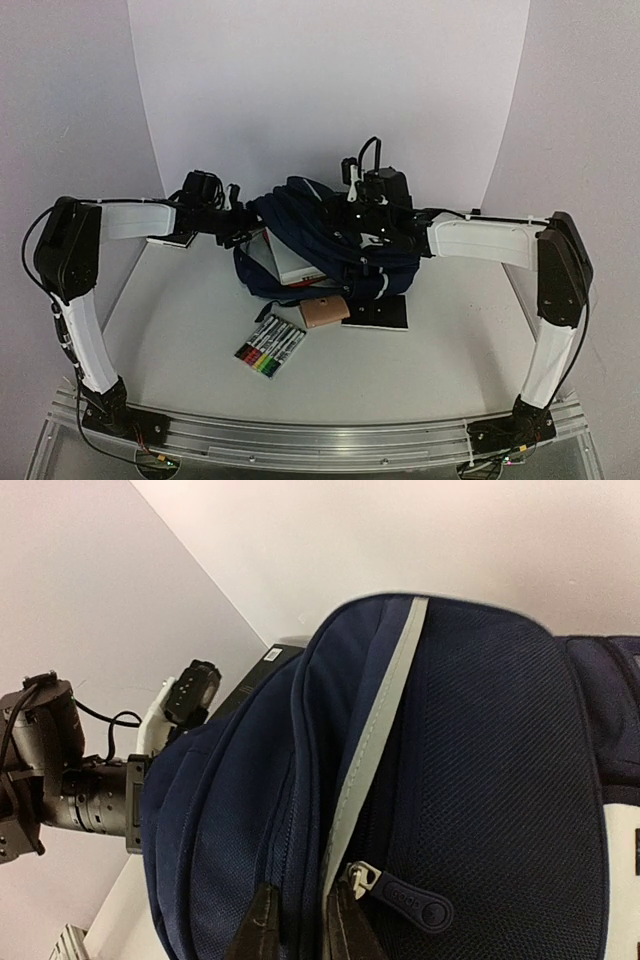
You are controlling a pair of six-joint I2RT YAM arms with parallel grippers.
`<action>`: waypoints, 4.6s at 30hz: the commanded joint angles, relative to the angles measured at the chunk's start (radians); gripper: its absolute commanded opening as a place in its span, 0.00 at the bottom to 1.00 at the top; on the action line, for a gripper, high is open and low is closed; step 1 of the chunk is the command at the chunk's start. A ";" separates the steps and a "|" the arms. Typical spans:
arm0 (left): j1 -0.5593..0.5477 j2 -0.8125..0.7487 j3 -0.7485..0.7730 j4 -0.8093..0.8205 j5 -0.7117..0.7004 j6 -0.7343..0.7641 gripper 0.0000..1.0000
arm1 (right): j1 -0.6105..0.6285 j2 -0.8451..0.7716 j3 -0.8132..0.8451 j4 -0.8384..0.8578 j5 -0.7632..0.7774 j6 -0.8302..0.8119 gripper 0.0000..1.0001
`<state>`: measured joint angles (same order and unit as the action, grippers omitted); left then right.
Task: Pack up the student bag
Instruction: Place the book in the student bag, then adjust the book at the center of the board.
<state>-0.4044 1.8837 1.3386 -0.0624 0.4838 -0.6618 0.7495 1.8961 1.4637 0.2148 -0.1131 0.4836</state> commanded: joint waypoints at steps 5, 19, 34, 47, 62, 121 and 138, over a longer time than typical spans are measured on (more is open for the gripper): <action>0.112 -0.138 -0.030 -0.222 -0.048 0.189 0.85 | -0.015 -0.115 -0.035 0.019 0.058 -0.080 0.21; 0.201 0.034 0.234 -0.464 -0.584 0.566 0.94 | -0.015 -0.256 -0.087 -0.083 0.005 -0.154 0.84; 0.223 0.390 0.516 -0.387 -0.893 0.916 0.77 | -0.015 -0.381 -0.231 -0.095 0.093 -0.075 0.85; 0.238 0.507 0.579 -0.384 -0.920 0.998 0.60 | -0.015 -0.405 -0.241 -0.095 0.104 -0.069 0.80; 0.266 0.551 0.595 -0.360 -0.907 1.057 0.39 | -0.015 -0.417 -0.246 -0.095 0.103 -0.060 0.77; 0.034 0.123 0.264 -0.802 -1.118 0.532 0.00 | -0.015 -0.426 -0.312 -0.068 0.031 -0.056 0.74; -0.341 -0.007 0.281 -1.272 -1.008 -0.035 0.00 | 0.148 -0.447 -0.378 -0.025 0.064 -0.004 0.71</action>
<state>-0.6797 1.9399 1.5598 -1.2131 -0.6296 -0.5463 0.8342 1.4788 1.0767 0.1422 -0.0801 0.4599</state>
